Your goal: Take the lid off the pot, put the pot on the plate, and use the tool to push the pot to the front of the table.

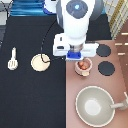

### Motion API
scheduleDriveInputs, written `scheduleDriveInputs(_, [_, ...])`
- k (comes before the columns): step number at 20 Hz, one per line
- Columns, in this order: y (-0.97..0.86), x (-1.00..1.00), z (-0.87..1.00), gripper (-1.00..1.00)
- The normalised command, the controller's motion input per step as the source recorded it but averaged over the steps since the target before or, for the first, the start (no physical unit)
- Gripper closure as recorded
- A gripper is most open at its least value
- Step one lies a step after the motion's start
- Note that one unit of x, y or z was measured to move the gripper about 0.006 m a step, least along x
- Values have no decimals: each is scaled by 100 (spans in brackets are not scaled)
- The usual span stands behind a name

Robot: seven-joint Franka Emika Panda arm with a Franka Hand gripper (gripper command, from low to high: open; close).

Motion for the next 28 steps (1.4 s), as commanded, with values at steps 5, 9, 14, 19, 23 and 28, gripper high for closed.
scheduleDriveInputs(5, [0,16,-46,-100])
scheduleDriveInputs(9, [0,-41,-46,-100])
scheduleDriveInputs(14, [0,-68,-30,-100])
scheduleDriveInputs(19, [2,-60,-25,-100])
scheduleDriveInputs(23, [0,-35,-3,100])
scheduleDriveInputs(28, [1,-16,0,100])
